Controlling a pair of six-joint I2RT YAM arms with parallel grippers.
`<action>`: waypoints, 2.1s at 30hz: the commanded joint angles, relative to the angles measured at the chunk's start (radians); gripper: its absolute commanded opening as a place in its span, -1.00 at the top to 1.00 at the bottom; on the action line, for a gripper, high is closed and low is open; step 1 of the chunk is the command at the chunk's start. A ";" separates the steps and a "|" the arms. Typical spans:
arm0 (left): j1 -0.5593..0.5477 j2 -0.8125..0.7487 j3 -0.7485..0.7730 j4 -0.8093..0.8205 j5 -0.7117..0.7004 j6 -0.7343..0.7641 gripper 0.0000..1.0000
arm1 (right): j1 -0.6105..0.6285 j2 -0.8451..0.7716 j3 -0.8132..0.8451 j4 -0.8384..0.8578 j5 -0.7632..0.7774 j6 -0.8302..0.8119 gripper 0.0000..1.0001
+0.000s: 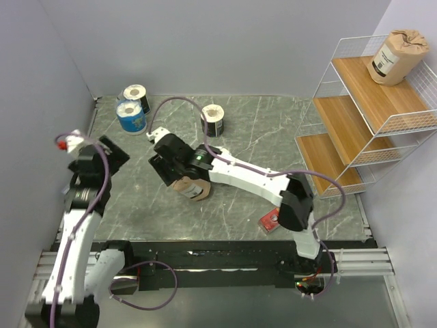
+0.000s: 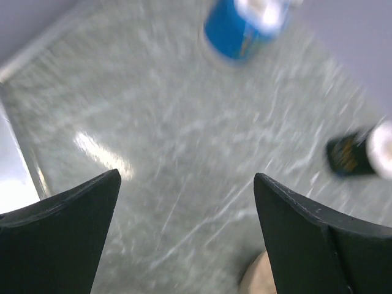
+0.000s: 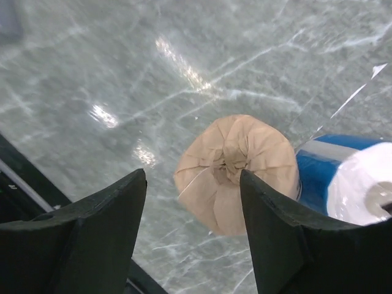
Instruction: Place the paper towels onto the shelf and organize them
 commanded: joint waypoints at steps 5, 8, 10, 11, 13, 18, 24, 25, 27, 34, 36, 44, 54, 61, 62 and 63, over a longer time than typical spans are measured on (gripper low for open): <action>0.005 -0.281 -0.012 0.007 -0.269 -0.085 -0.93 | 0.013 0.127 0.200 -0.163 0.005 -0.060 -0.42; 0.004 -0.314 -0.024 0.015 -0.278 -0.091 -0.93 | 0.017 0.167 0.221 -0.190 0.022 -0.062 -0.42; 0.004 -0.309 -0.023 0.009 -0.278 -0.091 -0.93 | 0.016 0.184 0.218 -0.190 0.030 -0.063 -0.43; 0.004 -0.300 -0.020 0.010 -0.275 -0.091 -0.93 | 0.018 0.196 0.219 -0.193 0.036 -0.062 -0.45; 0.004 -0.299 -0.021 0.015 -0.265 -0.088 -0.93 | 0.019 0.207 0.221 -0.201 0.042 -0.066 -0.46; 0.004 -0.319 -0.034 0.023 -0.258 -0.081 -0.93 | 0.019 0.233 0.210 -0.210 0.076 -0.066 -0.47; 0.004 -0.332 -0.043 0.040 -0.246 -0.075 -0.93 | 0.030 0.274 0.221 -0.249 0.111 -0.065 -0.49; 0.004 -0.337 -0.047 0.043 -0.248 -0.075 -0.93 | 0.033 0.279 0.224 -0.253 0.131 -0.066 -0.49; 0.004 -0.337 -0.049 0.043 -0.249 -0.075 -0.93 | 0.042 0.290 0.227 -0.270 0.148 -0.068 -0.48; 0.004 -0.343 -0.049 0.044 -0.252 -0.075 -0.93 | 0.057 0.270 0.196 -0.273 0.205 -0.075 -0.14; 0.004 -0.346 -0.052 0.046 -0.252 -0.073 -0.93 | 0.059 0.241 0.176 -0.263 0.203 -0.078 -0.07; 0.004 -0.355 -0.054 0.052 -0.242 -0.070 -0.93 | 0.064 0.091 0.044 -0.252 0.215 -0.074 0.12; 0.004 -0.351 -0.049 0.053 -0.222 -0.065 -0.93 | 0.068 -0.244 -0.174 -0.261 0.174 -0.089 0.15; -0.007 -0.365 -0.051 0.058 -0.214 -0.061 -0.93 | 0.062 -0.370 -0.172 -0.330 0.328 -0.134 0.15; -0.008 -0.365 -0.051 0.058 -0.205 -0.061 -0.93 | 0.056 -0.376 -0.152 -0.350 0.358 -0.158 0.15; -0.010 -0.362 -0.051 0.056 -0.202 -0.061 -0.93 | 0.047 -0.379 -0.099 -0.367 0.420 -0.175 0.15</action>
